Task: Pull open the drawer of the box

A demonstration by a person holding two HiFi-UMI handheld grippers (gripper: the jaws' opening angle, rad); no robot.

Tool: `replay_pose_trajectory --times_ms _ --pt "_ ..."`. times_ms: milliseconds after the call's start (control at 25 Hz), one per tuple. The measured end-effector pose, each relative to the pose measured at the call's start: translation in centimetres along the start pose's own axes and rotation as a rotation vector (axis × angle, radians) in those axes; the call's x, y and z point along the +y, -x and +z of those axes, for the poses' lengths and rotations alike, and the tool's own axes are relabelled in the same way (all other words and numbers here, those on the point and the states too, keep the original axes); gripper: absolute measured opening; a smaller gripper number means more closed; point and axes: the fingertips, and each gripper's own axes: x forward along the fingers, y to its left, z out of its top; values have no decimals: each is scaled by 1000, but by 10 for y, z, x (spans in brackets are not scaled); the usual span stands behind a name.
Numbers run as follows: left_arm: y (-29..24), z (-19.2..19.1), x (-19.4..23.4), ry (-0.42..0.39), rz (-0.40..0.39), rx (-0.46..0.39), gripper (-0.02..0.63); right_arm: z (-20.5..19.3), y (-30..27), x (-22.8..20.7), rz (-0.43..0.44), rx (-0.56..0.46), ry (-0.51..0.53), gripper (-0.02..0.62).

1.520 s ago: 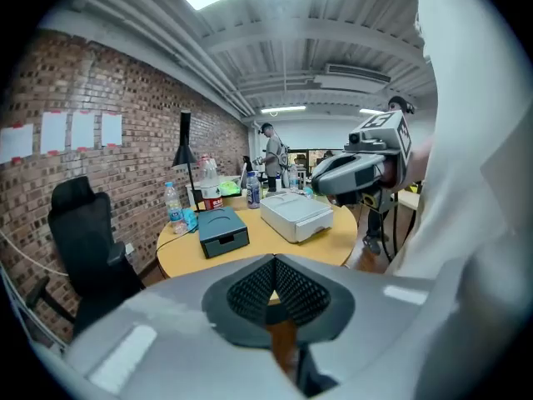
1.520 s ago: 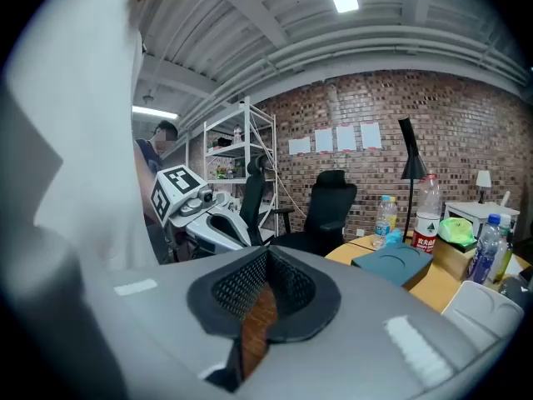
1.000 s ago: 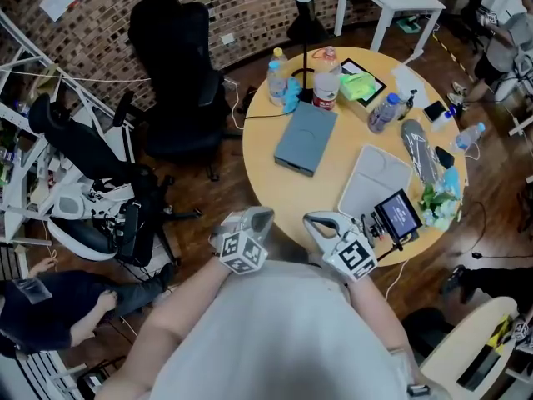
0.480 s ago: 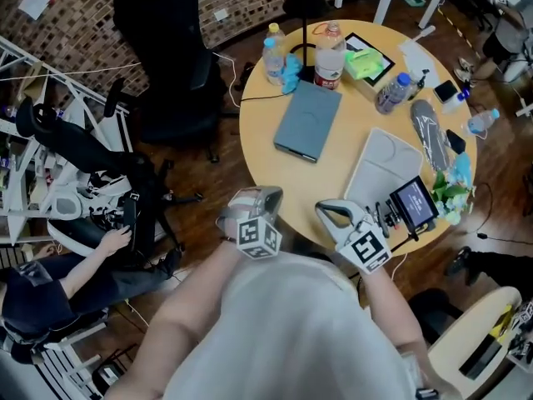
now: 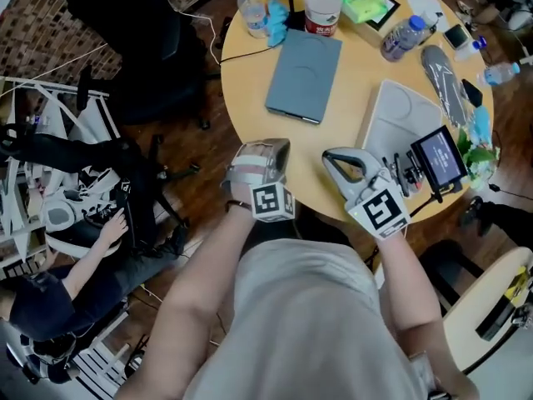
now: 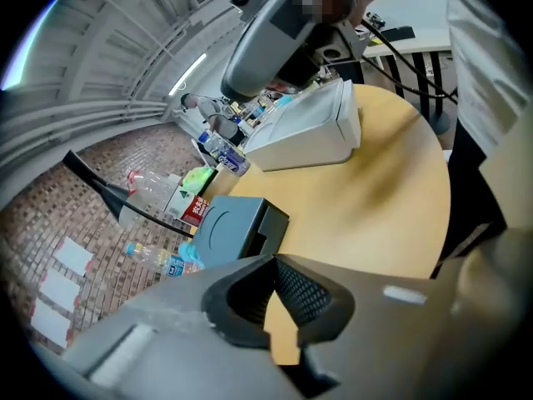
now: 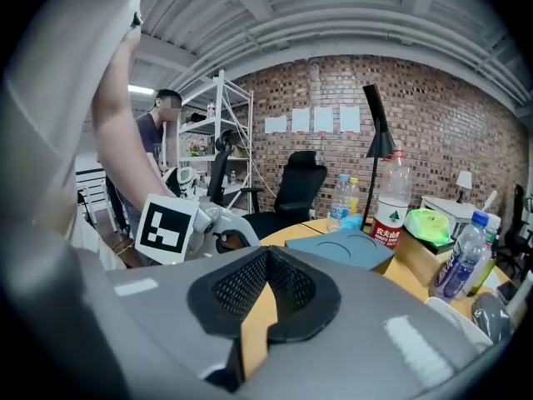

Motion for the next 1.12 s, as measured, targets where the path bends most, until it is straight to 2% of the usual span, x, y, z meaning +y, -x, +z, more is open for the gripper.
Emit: replay_pose_trajectory --times_ms 360,480,600,760,880,1040,1120 --pt "-44 -13 2 -73 -2 57 3 2 -20 -11 -32 9 -12 3" --pt "-51 -11 3 -63 1 68 5 4 -20 -6 -36 11 -38 3" --pt "-60 -10 4 -111 29 75 42 6 -20 -6 -50 4 -54 3" --pt "-65 -5 4 -92 21 59 92 5 -15 -10 -74 -3 -63 3" --pt "-69 -8 3 -113 16 70 130 3 -10 -13 -94 -10 -76 3" --pt "-74 -6 0 -85 -7 63 137 0 -7 -19 -100 -18 -95 3" --pt "-78 -10 0 -110 2 74 135 -2 -7 -22 -103 -19 -99 3"
